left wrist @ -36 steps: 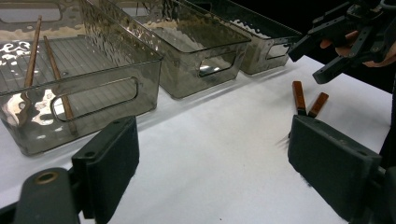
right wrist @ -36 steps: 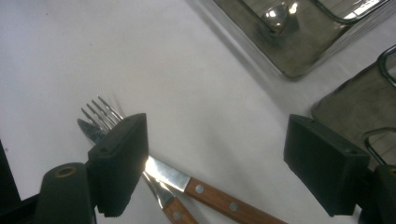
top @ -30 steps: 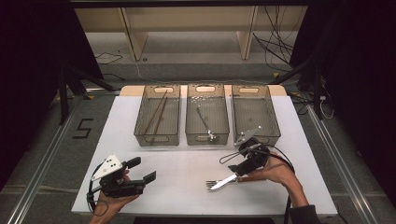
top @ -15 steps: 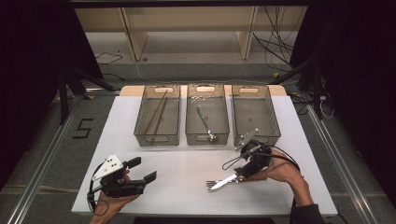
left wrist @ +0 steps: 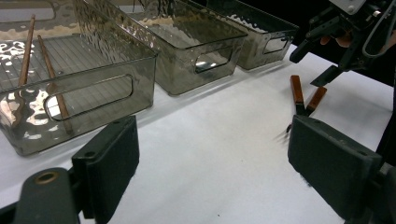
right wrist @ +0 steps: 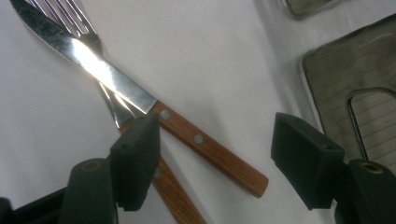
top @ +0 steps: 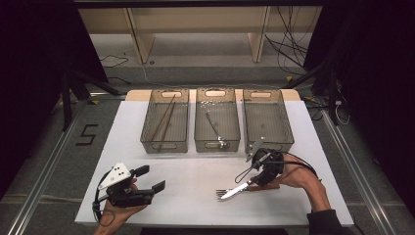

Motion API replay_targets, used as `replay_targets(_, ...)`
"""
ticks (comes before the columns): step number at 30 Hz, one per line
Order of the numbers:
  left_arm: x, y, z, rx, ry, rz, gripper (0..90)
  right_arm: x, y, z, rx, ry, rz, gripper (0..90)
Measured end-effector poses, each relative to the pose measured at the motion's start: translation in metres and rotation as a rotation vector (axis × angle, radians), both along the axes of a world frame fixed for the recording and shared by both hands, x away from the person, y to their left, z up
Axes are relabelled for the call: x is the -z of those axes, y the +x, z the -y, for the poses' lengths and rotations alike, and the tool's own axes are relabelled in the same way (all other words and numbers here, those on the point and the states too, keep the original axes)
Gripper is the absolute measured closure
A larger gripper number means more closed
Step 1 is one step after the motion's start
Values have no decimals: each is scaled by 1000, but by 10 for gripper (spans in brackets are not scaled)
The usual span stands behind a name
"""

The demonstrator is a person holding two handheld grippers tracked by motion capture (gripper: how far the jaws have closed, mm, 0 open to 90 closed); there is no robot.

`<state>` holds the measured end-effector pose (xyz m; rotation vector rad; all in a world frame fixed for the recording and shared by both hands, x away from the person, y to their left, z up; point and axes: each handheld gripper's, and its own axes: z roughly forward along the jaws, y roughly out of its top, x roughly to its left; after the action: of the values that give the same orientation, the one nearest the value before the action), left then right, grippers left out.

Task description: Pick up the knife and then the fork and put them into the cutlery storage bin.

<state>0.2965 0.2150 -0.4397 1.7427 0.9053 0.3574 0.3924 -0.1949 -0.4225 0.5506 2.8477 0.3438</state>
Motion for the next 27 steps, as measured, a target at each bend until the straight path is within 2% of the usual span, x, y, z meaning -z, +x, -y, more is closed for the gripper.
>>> replay_targets(8,0,0,0,3,5,-2,161,6,2,2,-24,-39,-24,420)
replay_targets(13,0,0,0,2,4,-2,161,9,3,-2,-56,-86,-42,441)
replay_targets(15,0,0,0,1,4,-3,161,11,5,-3,-82,-91,-46,447)
replay_targets(20,1,0,0,-4,-4,-3,161,14,8,-4,-96,-96,-71,470)
replay_targets(27,0,0,0,2,8,-1,161,20,10,-6,-123,-123,-95,486)
